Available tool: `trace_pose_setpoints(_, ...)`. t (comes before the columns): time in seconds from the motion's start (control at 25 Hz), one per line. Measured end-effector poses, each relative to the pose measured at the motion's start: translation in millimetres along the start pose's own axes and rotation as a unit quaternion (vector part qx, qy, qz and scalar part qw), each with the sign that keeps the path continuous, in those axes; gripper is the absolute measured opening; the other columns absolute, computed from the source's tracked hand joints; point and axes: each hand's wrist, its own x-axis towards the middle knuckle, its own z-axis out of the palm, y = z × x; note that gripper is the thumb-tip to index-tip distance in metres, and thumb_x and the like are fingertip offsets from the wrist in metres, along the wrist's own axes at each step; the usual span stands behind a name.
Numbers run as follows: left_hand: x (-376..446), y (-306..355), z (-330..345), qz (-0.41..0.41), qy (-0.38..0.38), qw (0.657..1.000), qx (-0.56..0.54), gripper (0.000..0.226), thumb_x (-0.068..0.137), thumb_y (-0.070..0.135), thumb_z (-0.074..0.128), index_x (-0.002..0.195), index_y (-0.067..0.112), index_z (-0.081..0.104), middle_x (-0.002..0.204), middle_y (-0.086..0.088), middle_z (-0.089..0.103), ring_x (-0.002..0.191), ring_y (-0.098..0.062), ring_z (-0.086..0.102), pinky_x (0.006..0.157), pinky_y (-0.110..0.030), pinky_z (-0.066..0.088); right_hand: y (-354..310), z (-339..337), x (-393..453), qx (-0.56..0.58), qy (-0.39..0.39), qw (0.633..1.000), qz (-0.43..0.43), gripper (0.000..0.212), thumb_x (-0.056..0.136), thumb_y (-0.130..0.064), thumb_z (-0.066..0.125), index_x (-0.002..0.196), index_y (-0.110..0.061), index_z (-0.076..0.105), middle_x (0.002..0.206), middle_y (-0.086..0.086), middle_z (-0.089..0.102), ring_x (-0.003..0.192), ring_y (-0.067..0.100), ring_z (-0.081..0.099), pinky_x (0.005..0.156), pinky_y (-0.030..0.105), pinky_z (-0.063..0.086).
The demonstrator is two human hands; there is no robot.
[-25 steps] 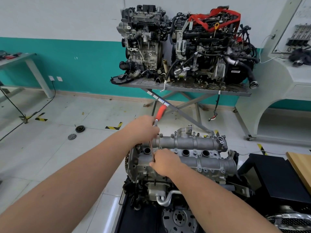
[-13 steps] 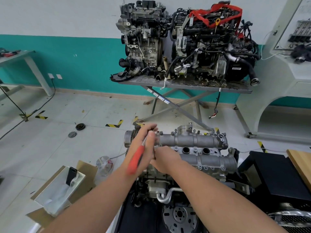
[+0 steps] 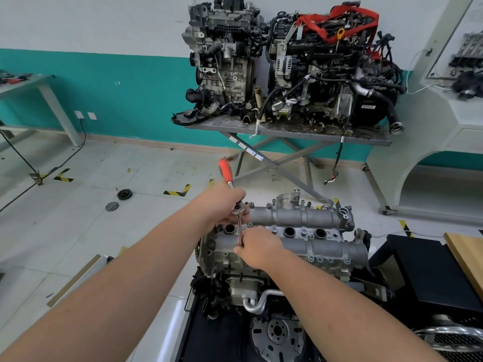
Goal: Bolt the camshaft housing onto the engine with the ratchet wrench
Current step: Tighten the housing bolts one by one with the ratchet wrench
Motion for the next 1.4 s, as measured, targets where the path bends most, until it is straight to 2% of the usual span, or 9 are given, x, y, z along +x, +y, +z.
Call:
trace_pose_setpoints(0.12, -4, 12, -2, 0.140, 0.013, 0.938, 0.317, 0.029, 0.101, 0.032, 0.045, 0.078, 0.017, 0.055, 0.057, 0.009, 0.066, 0.046, 0.001, 0.054, 0.048, -0.020, 0.039, -1, 3, 1, 0.007, 0.014, 1.000, 0.000, 0.030, 0.096, -0.043, 0.057, 0.074, -0.025, 0.047, 0.069, -0.009, 0.044, 0.079, 0.020, 0.052, 0.070, 0.033, 0.041)
trace_pose_setpoints(0.24, -6, 6, 2, 0.271, 0.041, 0.792, 0.546, 0.040, 0.101, 0.052, 0.036, 0.080, 0.022, 0.051, 0.079, 0.006, 0.057, 0.070, -0.012, 0.055, 0.061, -0.026, 0.036, -2, 3, 1, -0.004, 0.022, 1.000, -0.011, 0.023, 0.097, -0.041, 0.056, 0.088, -0.020, 0.055, 0.077, -0.005, 0.050, 0.087, 0.022, 0.058, 0.071, 0.033, 0.041)
trace_pose_setpoints(0.36, -9, -23, 4, 0.429, 0.127, 0.709, 0.545, 0.044, 0.094, 0.056, 0.041, 0.079, 0.021, 0.063, 0.092, 0.006, 0.057, 0.087, -0.017, 0.057, 0.080, -0.034, 0.038, -2, 2, -1, 0.038, 0.061, 0.997, -0.040, 0.024, 0.096, -0.031, 0.056, 0.110, -0.012, 0.060, 0.107, 0.008, 0.063, 0.109, 0.031, 0.061, 0.083, 0.039, 0.048)
trace_pose_setpoints(0.48, -6, -52, 6, 0.472, 0.174, 0.807, 0.310, 0.045, 0.093, 0.055, 0.043, 0.098, 0.019, 0.071, 0.112, 0.007, 0.064, 0.101, -0.010, 0.059, 0.086, -0.026, 0.046, -4, 0, 2, -0.013, 0.026, 0.999, -0.037, 0.020, 0.095, -0.025, 0.051, 0.105, -0.013, 0.063, 0.105, 0.007, 0.068, 0.101, 0.029, 0.065, 0.075, 0.035, 0.048)
trace_pose_setpoints(0.6, -6, -63, 27, 0.249, 0.100, 0.958, -0.098, 0.043, 0.101, 0.053, 0.033, 0.116, 0.028, 0.065, 0.106, 0.012, 0.071, 0.095, -0.005, 0.067, 0.079, -0.018, 0.051, -6, -3, 4, -0.017, -0.002, 1.000, 0.005, 0.025, 0.096, -0.033, 0.052, 0.109, -0.016, 0.065, 0.105, 0.005, 0.069, 0.100, 0.028, 0.064, 0.073, 0.032, 0.044)
trace_pose_setpoints(0.72, 4, -52, 34, 0.075, 0.038, 0.914, -0.397, 0.041, 0.104, 0.045, 0.039, 0.099, 0.014, 0.065, 0.081, -0.008, 0.072, 0.068, -0.023, 0.068, 0.067, -0.034, 0.052, -6, -5, 3, -0.016, -0.007, 1.000, 0.008, 0.024, 0.097, -0.036, 0.054, 0.106, -0.015, 0.062, 0.106, 0.007, 0.067, 0.103, 0.029, 0.063, 0.073, 0.032, 0.043)
trace_pose_setpoints(0.96, 10, -19, 8, 0.028, 0.005, 0.987, -0.156, 0.015, 0.097, 0.021, 0.049, 0.101, 0.008, 0.055, 0.067, -0.004, 0.069, 0.058, -0.025, 0.068, 0.072, -0.038, 0.056, -8, -4, 0, -0.012, -0.013, 1.000, 0.020, 0.023, 0.098, -0.040, 0.054, 0.090, -0.018, 0.056, 0.090, 0.002, 0.059, 0.095, 0.026, 0.063, 0.074, 0.033, 0.046)
trace_pose_setpoints(1.08, 3, -2, 3, 0.104, 0.000, 0.989, 0.102, 0.021, 0.099, 0.023, 0.047, 0.091, 0.009, 0.060, 0.065, -0.003, 0.071, 0.049, -0.004, 0.064, 0.048, -0.015, 0.048, -7, -3, 0, -0.009, 0.008, 1.000, 0.013, 0.021, 0.098, -0.038, 0.055, 0.093, -0.017, 0.056, 0.093, 0.003, 0.058, 0.095, 0.026, 0.061, 0.072, 0.033, 0.042)
trace_pose_setpoints(1.4, -3, -8, 2, 0.414, 0.071, 0.662, 0.621, 0.035, 0.098, 0.048, 0.034, 0.095, 0.023, 0.058, 0.095, 0.005, 0.059, 0.082, -0.017, 0.058, 0.072, -0.031, 0.037, -5, -1, 0, 0.000, 0.023, 1.000, 0.015, 0.024, 0.098, -0.039, 0.057, 0.099, -0.015, 0.062, 0.104, 0.005, 0.066, 0.096, 0.026, 0.063, 0.076, 0.034, 0.048)
